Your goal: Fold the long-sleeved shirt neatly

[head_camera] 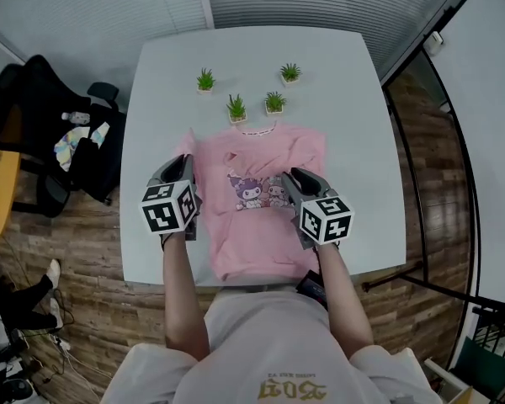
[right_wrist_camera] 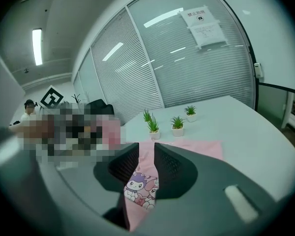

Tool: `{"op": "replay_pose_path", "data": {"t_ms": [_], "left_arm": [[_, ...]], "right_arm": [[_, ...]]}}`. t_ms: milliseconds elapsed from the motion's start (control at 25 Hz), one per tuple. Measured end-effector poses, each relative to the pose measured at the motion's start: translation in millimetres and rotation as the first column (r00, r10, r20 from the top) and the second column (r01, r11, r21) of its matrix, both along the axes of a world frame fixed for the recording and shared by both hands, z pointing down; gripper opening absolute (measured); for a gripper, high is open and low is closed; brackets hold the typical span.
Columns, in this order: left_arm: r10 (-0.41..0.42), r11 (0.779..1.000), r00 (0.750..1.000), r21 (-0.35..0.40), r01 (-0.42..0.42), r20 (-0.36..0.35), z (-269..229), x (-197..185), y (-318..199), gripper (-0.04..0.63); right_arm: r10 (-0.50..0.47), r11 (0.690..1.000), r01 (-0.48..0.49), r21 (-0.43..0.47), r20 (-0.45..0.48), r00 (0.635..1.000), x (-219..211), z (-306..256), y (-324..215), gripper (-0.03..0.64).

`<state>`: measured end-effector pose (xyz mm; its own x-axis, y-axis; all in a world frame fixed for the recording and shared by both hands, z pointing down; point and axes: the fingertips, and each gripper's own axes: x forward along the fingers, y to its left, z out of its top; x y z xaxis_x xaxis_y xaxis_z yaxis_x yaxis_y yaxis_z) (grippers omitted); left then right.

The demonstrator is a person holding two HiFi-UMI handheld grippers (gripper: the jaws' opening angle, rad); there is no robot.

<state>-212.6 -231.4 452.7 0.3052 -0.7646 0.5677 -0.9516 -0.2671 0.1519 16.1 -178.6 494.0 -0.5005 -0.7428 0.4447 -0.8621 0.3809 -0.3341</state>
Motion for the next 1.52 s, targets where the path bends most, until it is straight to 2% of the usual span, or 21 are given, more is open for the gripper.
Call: {"op": "replay_pose_path", "data": {"t_ms": [480, 640, 760, 800, 840, 880, 920, 960, 1040, 1160, 1320, 1400, 1520], "left_arm": [[0.127, 0.991, 0.992, 0.045, -0.127, -0.009, -7.2, 114.5, -18.0, 0.04], [0.177, 0.984, 0.984, 0.034, -0.177, -0.003, 11.3, 158.7, -15.3, 0.041], [0.213, 0.977, 0.976, 0.023, -0.214, 0.039, 42.4, 191.9, -14.8, 0.043], [0.239, 0.971, 0.969, 0.004, -0.24, 0.066, 59.1, 204.8, -12.6, 0.052], [0.277, 0.961, 0.956, -0.032, -0.275, 0.093, 79.0, 218.2, -7.7, 0.098], [0.318, 0.947, 0.942, -0.081, -0.31, 0.111, 99.4, 230.6, -0.5, 0.19], [0.348, 0.934, 0.93, -0.127, -0.333, 0.119, 116.3, 240.5, 7.0, 0.237], [0.363, 0.926, 0.924, -0.158, -0.343, 0.121, 127.8, 247.2, 12.7, 0.244], [0.356, 0.927, 0.927, -0.173, -0.334, 0.117, 135.9, 252.7, 16.8, 0.245], [0.309, 0.943, 0.944, -0.163, -0.289, 0.115, 134.1, 247.1, 15.9, 0.253], [0.176, 0.974, 0.978, -0.163, -0.157, 0.109, 133.5, 213.1, 10.2, 0.255], [0.138, 0.975, 0.982, -0.193, -0.112, 0.128, 140.3, 197.9, 10.7, 0.255], [0.163, 0.962, 0.975, -0.246, -0.122, 0.153, 159.5, 197.3, 17.3, 0.247]], "right_arm": [[0.064, 0.998, -0.064, -0.011, 0.006, 0.998, 60.0, 4.9, 4.5, 0.109], [0.056, 0.998, -0.056, -0.023, 0.006, 0.998, 76.1, 10.1, 7.7, 0.097], [0.059, 0.998, -0.059, -0.038, -0.004, 0.998, 91.2, 18.5, 9.4, 0.095], [0.062, 0.997, -0.062, -0.044, -0.005, 0.998, 96.2, 21.6, 10.6, 0.097], [0.064, 0.997, -0.065, -0.051, -0.005, 0.998, 100.6, 24.9, 12.5, 0.095], [0.066, 0.996, -0.066, -0.059, -0.005, 0.998, 104.6, 28.4, 14.8, 0.097], [0.066, 0.996, -0.066, -0.066, -0.004, 0.998, 108.3, 31.7, 17.2, 0.097], [0.065, 0.995, -0.065, -0.072, -0.004, 0.998, 112.1, 34.6, 19.0, 0.097], [0.066, 0.995, -0.065, -0.076, -0.001, 0.998, 120.5, 38.4, 20.3, 0.097], [0.07, 0.994, -0.068, -0.084, 0.012, 0.997, 132.0, 44.4, 22.6, 0.097], [0.061, 0.994, -0.057, -0.093, 0.034, 0.998, 140.6, 50.6, 26.2, 0.096], [0.054, 0.994, -0.05, -0.097, 0.042, 0.998, 142.9, 53.9, 27.2, 0.095], [0.044, 0.994, -0.038, -0.107, 0.048, 0.998, 145.8, 59.1, 31.5, 0.095]]}}
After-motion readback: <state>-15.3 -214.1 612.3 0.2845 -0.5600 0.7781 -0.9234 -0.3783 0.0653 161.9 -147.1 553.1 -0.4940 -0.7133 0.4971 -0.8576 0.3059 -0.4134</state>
